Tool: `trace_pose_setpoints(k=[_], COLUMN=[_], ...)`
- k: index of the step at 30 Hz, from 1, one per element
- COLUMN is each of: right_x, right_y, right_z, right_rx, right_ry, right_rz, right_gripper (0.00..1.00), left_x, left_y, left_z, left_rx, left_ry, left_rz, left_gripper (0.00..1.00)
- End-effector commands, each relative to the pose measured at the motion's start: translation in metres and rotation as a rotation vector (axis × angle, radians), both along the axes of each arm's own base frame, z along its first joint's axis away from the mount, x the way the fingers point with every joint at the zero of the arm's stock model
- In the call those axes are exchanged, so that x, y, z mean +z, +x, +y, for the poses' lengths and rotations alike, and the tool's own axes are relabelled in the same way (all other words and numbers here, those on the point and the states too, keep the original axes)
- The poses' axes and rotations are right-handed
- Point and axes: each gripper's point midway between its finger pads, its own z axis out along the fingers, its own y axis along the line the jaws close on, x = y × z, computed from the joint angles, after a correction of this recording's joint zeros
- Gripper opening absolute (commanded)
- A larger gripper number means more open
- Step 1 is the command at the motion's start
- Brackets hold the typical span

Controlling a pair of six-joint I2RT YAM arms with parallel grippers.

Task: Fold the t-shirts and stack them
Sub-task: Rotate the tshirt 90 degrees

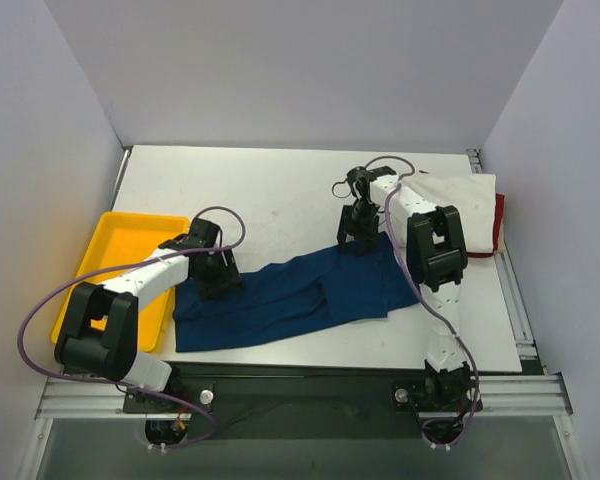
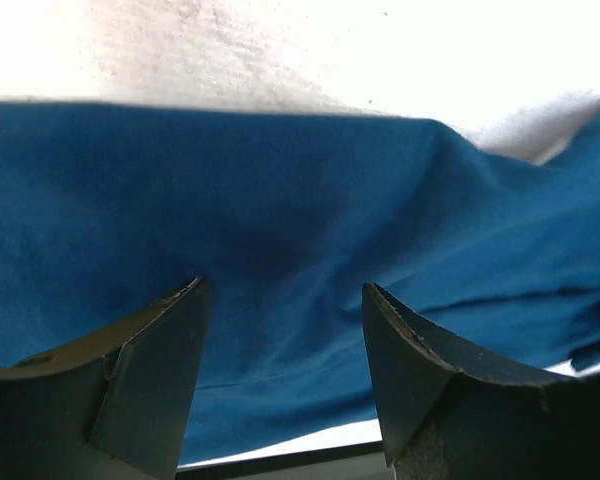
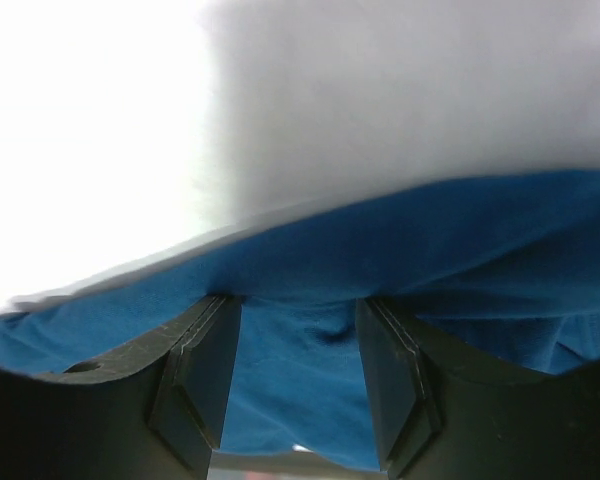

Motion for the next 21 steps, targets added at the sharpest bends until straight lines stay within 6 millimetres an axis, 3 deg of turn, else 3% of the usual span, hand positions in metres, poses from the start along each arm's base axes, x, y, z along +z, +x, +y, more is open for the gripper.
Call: trace_pose_setpoints(k=[1, 12, 17, 20, 21], right_x=[-0.015, 0.004, 0.047, 0.066, 0.083], right_y=[0.034, 0.093, 0.117, 0.119, 0.120], right_z=[0.024, 0.070, 0.083, 0.080, 0.076], right_rx=[-0.003, -0.048, -0.046, -0.039, -0.035], right_ry=[0.044, 0.178, 0.258, 0.267, 0.271], right_rz=[-0.064, -0.171, -0.273, -0.316, -0.350], right_gripper=[0.50, 0.51, 0.53, 0.54, 0.54], left_x=[0.015, 0.036, 0.050, 0.055, 0.055], left_y=[0.000, -0.006, -0.009, -0.010, -0.011], left_z=[0.000, 0.005, 0.007, 0.011, 0.011], left_rx=[0.014, 0.019, 0.015, 0.022, 0.024], left_ry=[-0.004, 0.001, 0.007, 0.015, 0.013], left_rz=[-0.029, -0.061, -0.089, -0.113, -0.117], left_gripper=[0.72, 0.72, 0.72, 0.73, 0.72])
